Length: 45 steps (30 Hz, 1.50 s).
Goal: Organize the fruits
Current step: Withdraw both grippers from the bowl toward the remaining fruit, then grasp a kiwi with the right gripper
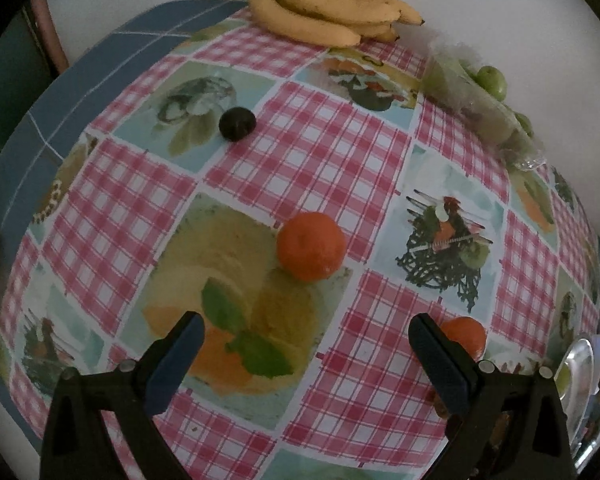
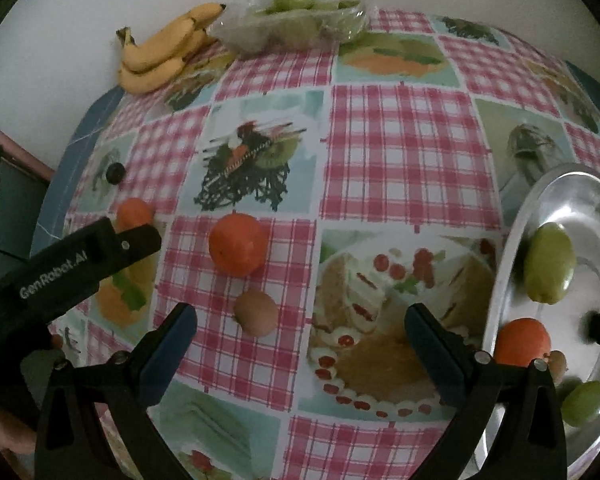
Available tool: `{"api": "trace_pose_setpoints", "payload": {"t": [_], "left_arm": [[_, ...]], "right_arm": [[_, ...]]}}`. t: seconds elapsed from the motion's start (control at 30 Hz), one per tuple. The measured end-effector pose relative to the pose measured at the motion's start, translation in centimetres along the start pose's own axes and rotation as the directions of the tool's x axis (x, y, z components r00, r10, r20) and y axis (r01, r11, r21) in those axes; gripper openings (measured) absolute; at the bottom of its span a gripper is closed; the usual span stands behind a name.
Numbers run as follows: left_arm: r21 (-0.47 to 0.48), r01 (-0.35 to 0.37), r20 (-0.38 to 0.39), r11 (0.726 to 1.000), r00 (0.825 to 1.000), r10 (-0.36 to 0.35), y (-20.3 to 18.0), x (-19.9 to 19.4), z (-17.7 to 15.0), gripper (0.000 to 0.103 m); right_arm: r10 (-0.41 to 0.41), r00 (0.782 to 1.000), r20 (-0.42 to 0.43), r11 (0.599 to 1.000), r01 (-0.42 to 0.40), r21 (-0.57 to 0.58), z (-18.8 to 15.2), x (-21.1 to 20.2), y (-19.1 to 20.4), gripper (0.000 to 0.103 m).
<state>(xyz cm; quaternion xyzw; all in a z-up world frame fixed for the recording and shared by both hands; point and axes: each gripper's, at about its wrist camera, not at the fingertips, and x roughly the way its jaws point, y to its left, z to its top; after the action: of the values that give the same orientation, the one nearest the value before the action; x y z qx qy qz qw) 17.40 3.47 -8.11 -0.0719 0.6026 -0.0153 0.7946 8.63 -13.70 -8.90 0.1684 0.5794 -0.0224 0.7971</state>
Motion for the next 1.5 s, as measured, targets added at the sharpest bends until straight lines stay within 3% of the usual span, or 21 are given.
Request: {"api": "trace_pose_setpoints", "payload": {"t": [0.37,0.57,0.67,0.9,1.37,1.5], "left_arm": [[-0.028,-0.001,-0.018,1.000,1.000,0.000,0.0,0.3,-0.1,0.103],[-0.038,0.004,-0.012,0.999,1.000,-0.004,0.3,0.1,0.0,0.103],[-0.026,-0.004,0.000,1.000,1.000,0.004,0.0,-0.2,0.1,0.103],[-0.011,-0.010,0.014,1.000,1.000,0.010,-0.4,-0.4,0.1,0.103],[0.010,-0.004,0.009,1.000,1.000,0.004,-0.7,-0.2,0.1,0.103],[0.016,0.000,0.010,1.000,1.000,0.000,-0.7,-0.4,0.1,0.103]], "right_arm": [[0.001,1.000,0.013,0.999,0.000,-0.037,-0.1,0.4,1.2,0.102],[0.019,0.999,0.036,0.996,-0.016,-0.089,-0.2,-0.1,2.5,0.087],[0.033,0.999,0.033,0.993,-0.029,-0.113,-0.3,-0.1,3.1,0.070],[0.041,0.999,0.017,0.993,-0.039,-0.114,-0.4,0.1,3.3,0.045],[0.013,1.000,-0.007,0.993,-0.013,-0.117,-0.4,1.1,3.2,0.027],[0.021,1.000,-0.007,0.994,-0.021,-0.107,-0.3,1.0,3.0,0.027]]}}
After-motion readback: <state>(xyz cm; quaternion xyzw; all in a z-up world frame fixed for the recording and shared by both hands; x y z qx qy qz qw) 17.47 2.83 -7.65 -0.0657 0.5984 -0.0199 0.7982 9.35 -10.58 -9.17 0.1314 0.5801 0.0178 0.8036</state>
